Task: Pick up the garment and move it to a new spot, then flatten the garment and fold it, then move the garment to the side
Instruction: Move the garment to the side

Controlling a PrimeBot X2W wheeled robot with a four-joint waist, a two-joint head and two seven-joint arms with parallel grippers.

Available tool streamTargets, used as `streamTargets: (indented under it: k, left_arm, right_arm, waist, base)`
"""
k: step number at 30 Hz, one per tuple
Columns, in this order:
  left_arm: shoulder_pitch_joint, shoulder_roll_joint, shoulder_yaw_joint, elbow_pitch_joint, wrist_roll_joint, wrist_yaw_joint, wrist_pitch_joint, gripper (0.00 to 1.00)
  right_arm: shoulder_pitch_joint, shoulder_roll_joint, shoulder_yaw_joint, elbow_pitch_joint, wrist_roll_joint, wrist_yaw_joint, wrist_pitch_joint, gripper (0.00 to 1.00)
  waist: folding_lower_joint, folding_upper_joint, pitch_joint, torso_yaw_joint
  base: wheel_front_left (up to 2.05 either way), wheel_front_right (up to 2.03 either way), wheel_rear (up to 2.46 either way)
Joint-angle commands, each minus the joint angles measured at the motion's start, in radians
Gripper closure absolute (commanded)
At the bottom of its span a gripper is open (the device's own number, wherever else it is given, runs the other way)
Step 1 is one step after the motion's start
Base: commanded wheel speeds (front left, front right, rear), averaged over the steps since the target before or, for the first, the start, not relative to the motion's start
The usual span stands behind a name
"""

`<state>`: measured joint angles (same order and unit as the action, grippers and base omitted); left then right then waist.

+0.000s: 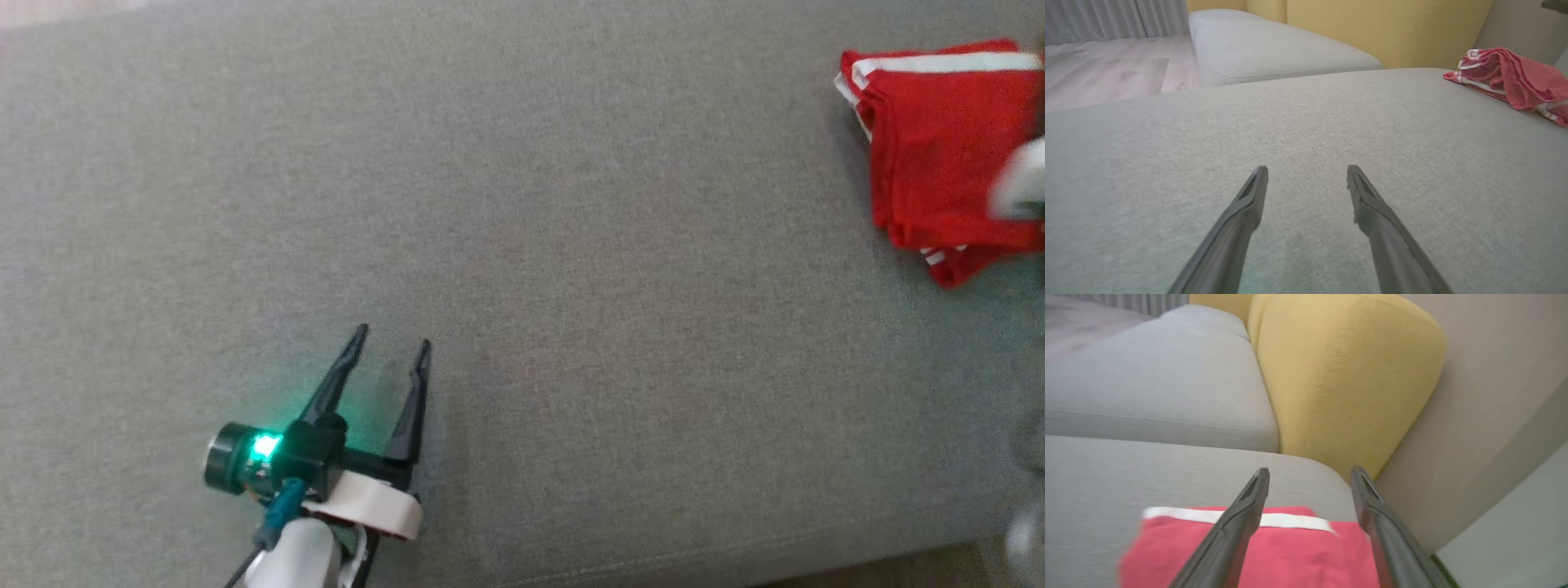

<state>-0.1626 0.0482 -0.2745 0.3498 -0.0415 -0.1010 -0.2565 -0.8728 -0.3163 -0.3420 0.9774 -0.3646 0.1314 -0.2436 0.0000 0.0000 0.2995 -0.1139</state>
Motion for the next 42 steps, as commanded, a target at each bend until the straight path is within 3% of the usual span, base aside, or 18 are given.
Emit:
streamTargets:
  k: [1, 6, 11, 21, 31, 42]
  left_arm:
    - [-0.012, 0.003, 0.044, -0.03, 0.002, 0.011, -0.005, 0.0]
    - [0.011, 0.003, 0.063, -0.028, -0.011, 0.028, -0.005, 0.0]
    - [0.039, 0.002, 0.071, -0.024, -0.034, 0.048, -0.005, 0.0]
    - [0.077, 0.002, 0.125, -0.006, -0.045, 0.097, -0.005, 0.0]
    - [0.105, 0.002, 0.195, 0.012, -0.061, 0.134, -0.005, 0.0]
    - [0.122, 0.002, 0.219, -0.021, -0.088, 0.133, -0.005, 0.0]
  right_arm:
    - [-0.015, 0.042, 0.023, -0.038, 0.013, -0.001, -0.015, 0.0]
    - [0.098, 0.195, 0.131, -0.16, 0.127, -0.001, -0.018, 0.0]
    - [0.275, 0.254, 0.205, -0.268, 0.242, -0.001, -0.018, 0.0]
    - [0.537, 0.266, 0.343, -0.416, 0.479, -0.001, -0.018, 0.0]
    - [0.608, 0.266, 0.395, -0.451, 0.527, -0.001, -0.018, 0.0]
    - [0.646, 0.266, 0.415, -0.448, 0.555, -0.001, -0.018, 0.0]
  waist:
    - [0.0, 0.0, -0.019, 0.005]
    - [0.0, 0.0, -0.075, 0.037]
    - [0.0, 0.0, -0.13, 0.092]
    - [0.0, 0.0, -0.204, 0.17]
    - [0.0, 0.0, -0.265, 0.178]
    - [0.0, 0.0, -0.293, 0.167]
  base:
    - [0.0, 0.0, 0.0]
    - [0.0, 0.0, 0.0]
    - [0.0, 0.0, 0.0]
    - [0.0, 0.0, 0.0]
    - [0.0, 0.0, 0.0]
    - [0.0, 0.0, 0.0]
